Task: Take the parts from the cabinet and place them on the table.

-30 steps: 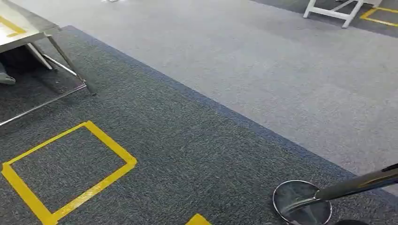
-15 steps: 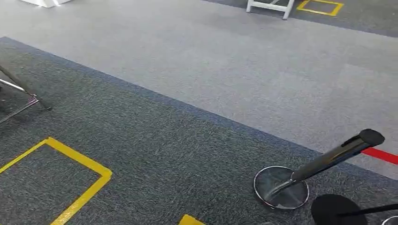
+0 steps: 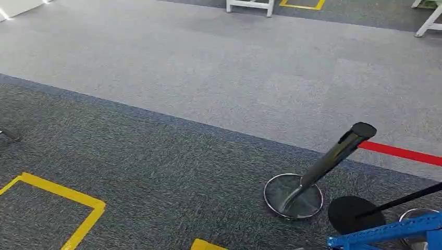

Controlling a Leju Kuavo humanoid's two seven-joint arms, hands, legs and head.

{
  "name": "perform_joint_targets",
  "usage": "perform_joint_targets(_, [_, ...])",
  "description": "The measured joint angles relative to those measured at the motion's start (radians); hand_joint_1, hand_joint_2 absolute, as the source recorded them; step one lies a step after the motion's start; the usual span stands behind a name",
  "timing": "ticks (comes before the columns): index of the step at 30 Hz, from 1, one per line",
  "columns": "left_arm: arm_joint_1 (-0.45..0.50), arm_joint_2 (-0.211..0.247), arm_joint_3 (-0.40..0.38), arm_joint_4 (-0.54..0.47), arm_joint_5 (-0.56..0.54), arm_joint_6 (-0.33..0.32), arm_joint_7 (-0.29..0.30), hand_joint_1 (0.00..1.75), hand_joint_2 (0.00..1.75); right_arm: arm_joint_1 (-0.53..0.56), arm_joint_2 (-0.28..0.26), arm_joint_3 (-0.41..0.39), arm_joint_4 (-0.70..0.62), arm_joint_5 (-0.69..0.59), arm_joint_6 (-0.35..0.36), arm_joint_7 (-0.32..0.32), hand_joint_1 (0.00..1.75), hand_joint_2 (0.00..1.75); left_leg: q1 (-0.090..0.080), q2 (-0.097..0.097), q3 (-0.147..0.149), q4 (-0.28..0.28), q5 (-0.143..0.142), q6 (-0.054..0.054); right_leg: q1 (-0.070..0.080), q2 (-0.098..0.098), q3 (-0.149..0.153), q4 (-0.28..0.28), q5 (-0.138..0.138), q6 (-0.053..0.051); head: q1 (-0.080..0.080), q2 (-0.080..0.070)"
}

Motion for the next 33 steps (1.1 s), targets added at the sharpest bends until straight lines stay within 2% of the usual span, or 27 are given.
perform_joint_targets(1, [0.0,-0.002,0.0,0.0,-0.001,0.0,0.001,0.0,1.75,0.001,-0.001,0.0,0.0,-0.001,-0.002,0.002,0.0,0.0,0.006,-0.034,-0.002,0.013,-0.016,-0.009,-0.004,0.009,0.016,-0.006,0.007,-0.009,-0.002,0.0])
perform_joint_targets(2, [0.001,-0.002,0.0,0.001,-0.004,0.0,0.005,0.0,1.75,-0.001,-0.001,0.0,0.0,-0.001,-0.005,0.004,0.0,0.0,0.008,-0.074,-0.019,0.053,-0.05,-0.01,-0.005,0.017,0.014,-0.006,0.009,-0.014,-0.008,0.0])
perform_joint_targets(3, [0.003,-0.002,0.0,0.002,-0.007,0.0,0.012,0.0,1.75,-0.004,-0.001,0.0,0.0,-0.001,-0.005,0.007,0.0,0.0,0.008,-0.095,-0.05,0.129,-0.094,-0.009,-0.003,0.027,0.012,-0.005,0.012,-0.02,-0.013,0.0])
perform_joint_targets(5, [0.008,-0.003,0.0,0.003,-0.013,0.002,0.017,0.0,1.75,-0.004,-0.001,0.0,0.0,0.0,-0.006,0.013,0.0,0.0,0.005,-0.107,-0.124,0.294,-0.16,-0.008,0.003,0.052,0.009,-0.005,0.014,-0.022,-0.016,0.0])
perform_joint_targets(6, [0.009,-0.004,0.0,0.005,-0.021,0.005,0.022,0.0,1.75,-0.002,-0.001,0.0,0.0,0.001,-0.008,0.015,0.0,0.0,0.005,-0.108,-0.141,0.324,-0.159,-0.006,0.005,0.065,0.01,-0.005,0.014,-0.023,-0.018,0.0])
perform_joint_targets(7, [0.01,-0.004,0.0,0.006,-0.026,0.006,0.027,0.0,1.75,0.0,-0.001,0.0,0.0,0.002,-0.01,0.018,0.0,0.0,0.005,-0.109,-0.135,0.306,-0.133,-0.002,0.007,0.078,0.011,-0.005,0.014,-0.024,-0.017,0.0])
perform_joint_targets(9, [0.01,-0.004,0.0,0.006,-0.033,0.007,0.029,0.0,1.75,-0.001,-0.001,0.0,0.0,0.003,-0.014,0.021,0.0,0.0,0.004,-0.121,-0.078,0.165,-0.041,0.01,0.01,0.106,0.012,-0.002,0.014,-0.023,-0.017,0.0])
perform_joint_targets(10, [0.011,-0.004,0.0,0.006,-0.034,0.009,0.029,0.0,1.75,-0.003,-0.001,0.0,0.0,0.003,-0.014,0.025,0.0,0.0,0.003,-0.149,-0.039,0.07,0.007,0.017,0.01,0.119,0.013,0.0,0.014,-0.023,-0.018,0.0])
perform_joint_targets(11, [0.009,-0.001,0.0,0.006,-0.037,0.01,0.03,0.0,1.75,-0.004,0.0,0.0,0.0,0.004,-0.014,0.03,0.0,0.0,0.002,-0.199,-0.021,0.032,0.001,0.026,0.011,0.128,0.009,0.002,0.014,-0.02,-0.016,0.0])
perform_joint_targets(13, [0.008,0.0,0.0,0.008,-0.042,0.013,0.031,0.0,1.75,-0.007,0.001,0.0,0.0,0.008,-0.017,0.035,0.0,0.0,-0.001,-0.187,-0.018,0.015,0.0,0.025,0.005,0.152,-0.005,0.006,0.018,-0.007,-0.018,0.0])
perform_joint_targets(15, [0.004,0.0,0.0,0.008,-0.046,0.016,0.031,0.0,1.75,0.001,0.001,0.0,0.0,0.009,-0.017,0.038,0.0,0.0,-0.005,-0.171,-0.017,0.01,0.005,0.032,0.0,0.171,-0.017,0.0,0.024,0.008,-0.017,0.0])
perform_joint_targets(16, [0.003,-0.001,0.0,0.008,-0.049,0.016,0.031,0.0,1.75,0.004,0.001,0.0,0.0,0.01,-0.017,0.042,0.0,0.0,0.005,-0.154,-0.011,-0.009,0.015,0.038,-0.001,0.155,-0.023,0.013,0.016,0.008,-0.017,0.0])
perform_joint_targets(17, [0.002,-0.001,0.0,0.008,-0.053,0.016,0.03,0.0,1.75,0.003,0.001,0.0,0.0,0.01,-0.017,0.045,0.0,0.0,0.002,-0.143,-0.008,-0.015,0.016,0.042,0.005,0.1,-0.038,0.041,-0.006,0.011,-0.015,0.0])
perform_joint_targets(18, [0.003,-0.001,0.0,0.008,-0.056,0.016,0.03,0.0,1.75,-0.001,0.001,0.0,0.0,0.011,-0.017,0.048,0.0,0.0,0.001,-0.129,-0.009,-0.015,0.017,0.046,0.004,0.068,-0.071,0.101,-0.043,0.015,-0.004,0.0])
perform_joint_targets(19, [0.006,-0.001,0.0,0.009,-0.058,0.016,0.03,0.0,1.75,-0.005,0.001,0.001,0.0,0.013,-0.017,0.051,0.0,0.0,-0.001,-0.111,-0.01,-0.015,0.016,0.048,0.002,0.049,-0.115,0.189,-0.085,0.021,0.0,0.0])
perform_joint_targets(20, [0.008,-0.001,0.0,0.01,-0.062,0.016,0.03,0.0,1.75,-0.006,0.001,0.002,0.0,0.015,-0.017,0.058,0.0,0.0,-0.003,-0.094,-0.01,-0.015,0.015,0.049,-0.001,0.042,-0.153,0.268,-0.116,0.026,0.0,0.0])
perform_joint_targets(21, [0.008,-0.001,0.0,0.01,-0.064,0.016,0.03,0.0,1.75,-0.004,0.001,0.004,0.0,0.016,-0.017,0.067,0.0,0.0,-0.003,-0.08,-0.01,-0.014,0.015,0.048,-0.004,0.039,-0.173,0.312,-0.124,0.031,0.001,0.0])
perform_joint_targets(22, [0.007,-0.001,0.0,0.01,-0.066,0.016,0.03,0.0,1.75,0.0,0.001,0.006,0.0,0.018,-0.017,0.072,0.0,0.0,-0.003,-0.068,-0.01,-0.014,0.014,0.047,-0.008,0.037,-0.168,0.306,-0.108,0.035,0.001,0.0])
perform_joint_targets(23, [0.005,-0.001,0.0,0.01,-0.071,0.016,0.03,0.0,1.75,0.004,0.001,0.006,0.0,0.019,-0.017,0.074,0.0,0.0,-0.002,-0.057,-0.01,-0.014,0.012,0.044,-0.012,0.033,-0.141,0.257,-0.076,0.038,0.002,0.0])
perform_joint_targets(24, [0.004,-0.001,0.0,0.01,-0.073,0.016,0.03,0.0,1.75,0.004,0.001,0.006,0.0,0.019,-0.017,0.079,0.0,0.0,-0.001,-0.045,-0.007,-0.012,0.009,0.04,-0.015,0.021,-0.093,0.17,-0.033,0.04,0.001,0.0])
perform_joint_targets(25, [0.003,-0.001,0.0,0.01,-0.074,0.016,0.03,0.0,1.75,0.001,0.001,0.007,0.0,0.021,-0.018,0.083,0.0,0.0,-0.001,-0.034,-0.003,-0.008,0.004,0.033,-0.017,-0.009,-0.033,0.064,0.007,0.042,0.002,0.0])
perform_joint_targets(26, [0.004,-0.001,0.0,0.01,-0.075,0.016,0.03,0.0,1.75,-0.003,0.001,0.008,0.0,0.021,-0.018,0.083,0.0,0.0,-0.004,-0.023,-0.002,-0.003,-0.001,0.025,-0.013,-0.058,-0.006,0.006,0.001,0.04,0.002,0.0])
perform_joint_targets(28, [0.002,0.0,0.0,0.011,-0.076,0.016,0.03,0.0,1.75,-0.006,0.001,0.011,0.0,0.021,-0.018,0.083,0.0,0.0,-0.006,-0.009,0.0,0.001,-0.006,0.013,-0.006,-0.032,0.003,0.009,0.008,0.021,-0.002,0.0])
perform_joint_targets(30, [-0.001,0.0,0.0,0.011,-0.076,0.016,0.03,0.0,1.75,0.0,0.0,0.014,0.0,0.022,-0.018,0.083,0.0,0.0,0.0,0.007,0.006,-0.003,-0.005,0.001,0.0,-0.014,-0.013,0.012,0.008,0.01,-0.004,0.0])
perform_joint_targets(31, [-0.001,-0.001,0.0,0.011,-0.076,0.016,0.03,0.0,1.75,0.0,-0.001,0.014,0.0,0.021,-0.019,0.083,0.0,0.0,0.003,0.008,0.008,-0.001,-0.013,-0.008,-0.005,-0.002,0.003,0.003,0.014,0.0,-0.003,0.0])
perform_joint_targets(32, [-0.003,-0.002,0.0,0.011,-0.076,0.016,0.03,0.0,1.75,0.001,-0.002,0.014,0.0,0.021,-0.02,0.084,0.0,0.0,0.007,-0.041,0.004,0.017,-0.032,-0.011,-0.007,0.008,0.001,0.0,0.016,-0.006,-0.008,0.0])
perform_joint_targets(33, [-0.003,-0.003,0.0,0.012,-0.076,0.016,0.03,0.0,1.75,-0.001,-0.002,0.015,0.0,0.021,-0.02,0.086,0.0,0.0,0.009,-0.08,-0.02,0.073,-0.07,-0.011,-0.006,0.015,0.0,0.0,0.019,-0.013,-0.013,0.0])
